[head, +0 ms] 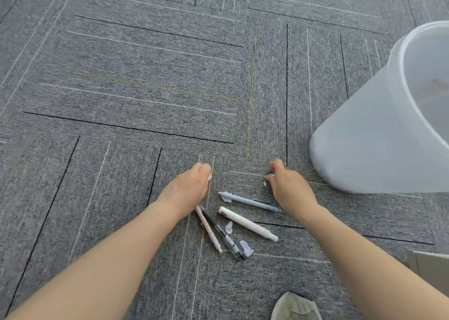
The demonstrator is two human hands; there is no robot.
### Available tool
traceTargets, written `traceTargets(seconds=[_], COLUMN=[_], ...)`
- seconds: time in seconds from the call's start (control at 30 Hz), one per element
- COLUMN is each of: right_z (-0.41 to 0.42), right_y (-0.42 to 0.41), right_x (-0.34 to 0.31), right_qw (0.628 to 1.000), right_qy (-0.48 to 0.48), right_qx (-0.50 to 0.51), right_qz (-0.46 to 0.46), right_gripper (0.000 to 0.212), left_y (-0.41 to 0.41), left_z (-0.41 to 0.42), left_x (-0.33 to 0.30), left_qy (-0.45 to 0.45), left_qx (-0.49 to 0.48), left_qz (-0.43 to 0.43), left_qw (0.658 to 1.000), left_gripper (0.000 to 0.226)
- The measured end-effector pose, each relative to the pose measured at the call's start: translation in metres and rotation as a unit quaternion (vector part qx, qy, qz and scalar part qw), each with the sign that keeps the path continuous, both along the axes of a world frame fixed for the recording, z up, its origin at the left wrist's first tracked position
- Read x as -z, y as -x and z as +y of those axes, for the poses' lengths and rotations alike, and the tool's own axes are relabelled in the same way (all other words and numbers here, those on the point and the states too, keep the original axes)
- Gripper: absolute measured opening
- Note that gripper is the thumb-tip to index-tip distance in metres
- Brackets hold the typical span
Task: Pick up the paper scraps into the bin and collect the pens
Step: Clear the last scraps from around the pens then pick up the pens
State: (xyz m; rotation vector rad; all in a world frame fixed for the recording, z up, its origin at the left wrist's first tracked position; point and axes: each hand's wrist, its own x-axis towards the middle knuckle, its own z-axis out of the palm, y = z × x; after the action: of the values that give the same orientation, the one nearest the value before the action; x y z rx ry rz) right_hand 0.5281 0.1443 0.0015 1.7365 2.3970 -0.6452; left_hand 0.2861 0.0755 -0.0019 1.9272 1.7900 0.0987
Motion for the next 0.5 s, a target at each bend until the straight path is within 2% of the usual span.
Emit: traceTargets(seconds=[0.03, 0.1, 0.17, 0.27, 0.37, 0.43, 0.5], right_z=[0.0, 0.001, 0.001, -0.003, 0.002, 0.007, 0.008], right_y=[0.001, 0.004, 0.008, 0.018, 0.016, 0.008, 0.0], right_x=[-0.001, -0.002, -0.004, -0.008, -0.01, -0.011, -0.009], right_qw=[1.0, 1.0, 0.999, 0.985, 0.964, 0.969, 0.985], right_qy=[-0.003, 0.001, 0.029, 0.101, 0.125, 0.116, 0.105], right_qx=[-0.002, 0.01, 0.032, 0.077, 0.146, 0.143, 0.088], right_qz=[-0.015, -0.022, 0.01, 0.117, 0.184, 0.165, 0.104], right_gripper=[0.014, 0.016, 0.018, 0.02, 0.014, 0.015, 0.015], left_y=[-0.001, -0.003, -0.004, -0.004, -0.001, -0.001, -0.003], left_z=[0.0, 0.0, 0.001, 0.0, -0.001, -0.001, 0.0], left_x=[-0.001, -0.002, 0.001, 0.002, 0.005, 0.005, 0.006], left_qy=[0.003, 0.004, -0.008, -0.034, -0.028, -0.039, -0.039], left_qx=[-0.006, -0.005, 0.007, 0.01, 0.006, 0.006, 0.014], left_qz=[0.004, 0.012, 0.031, 0.052, 0.075, 0.092, 0.104], left_qw=[1.0, 1.0, 0.999, 0.998, 0.997, 0.995, 0.994], left_gripper=[0.014, 0.033, 0.043, 0.024, 0.025, 0.018, 0.012])
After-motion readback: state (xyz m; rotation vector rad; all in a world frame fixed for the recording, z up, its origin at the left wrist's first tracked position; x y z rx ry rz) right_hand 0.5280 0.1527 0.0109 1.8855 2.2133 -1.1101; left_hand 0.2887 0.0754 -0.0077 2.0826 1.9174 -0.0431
